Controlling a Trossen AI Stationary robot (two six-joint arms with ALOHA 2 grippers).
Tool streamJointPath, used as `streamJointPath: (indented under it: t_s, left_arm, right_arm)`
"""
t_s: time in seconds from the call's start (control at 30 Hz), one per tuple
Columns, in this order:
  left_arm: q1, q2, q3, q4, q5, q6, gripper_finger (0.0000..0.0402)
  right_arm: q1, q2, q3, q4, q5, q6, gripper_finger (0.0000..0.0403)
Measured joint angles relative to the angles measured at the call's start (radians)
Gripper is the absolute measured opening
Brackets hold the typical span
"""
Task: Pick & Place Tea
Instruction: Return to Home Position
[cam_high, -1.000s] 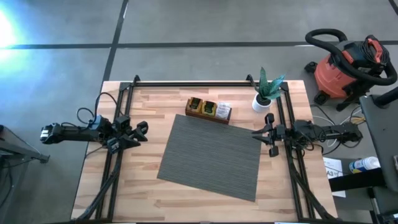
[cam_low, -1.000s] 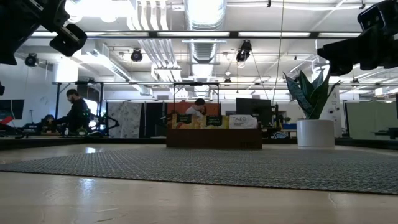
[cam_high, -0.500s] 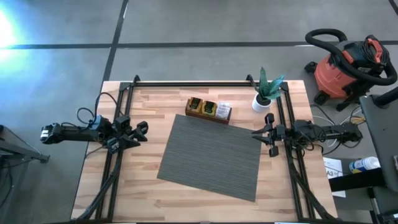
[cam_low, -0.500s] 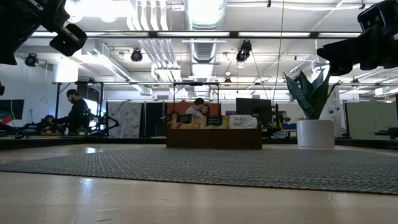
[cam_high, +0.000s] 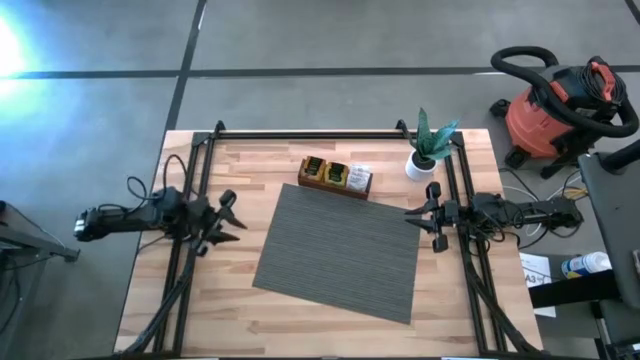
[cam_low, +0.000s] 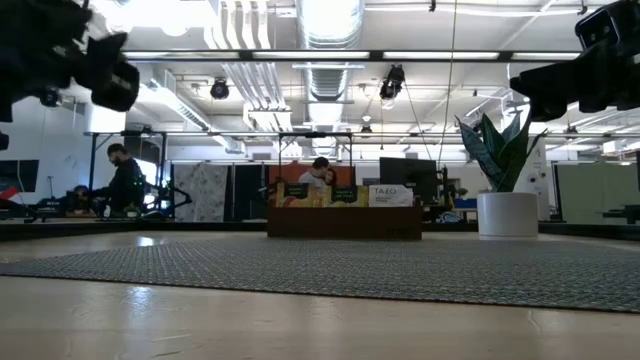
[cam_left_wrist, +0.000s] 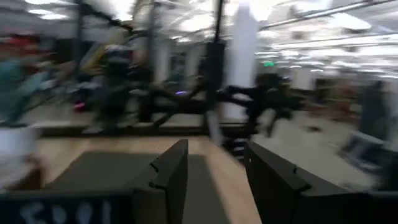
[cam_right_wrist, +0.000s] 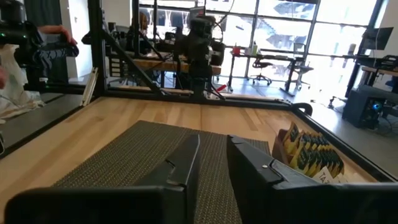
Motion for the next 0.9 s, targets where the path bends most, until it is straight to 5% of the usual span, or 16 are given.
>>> streamJointPath:
  t_s: [0.4,0.9]
  left_arm:
    - [-0.008,-0.001,-0.001,-0.183,-0.433,0.109,0.0151]
    - [-0.008,0.003,-0.001,-0.17,-0.452,0.004,0.0151]
  right_arm:
    - [0.0,0.0,0.0,0.002,0.001,0.0,0.0071]
    - [0.0,0.001,0.0,0.003,0.001,0.0,0.0089]
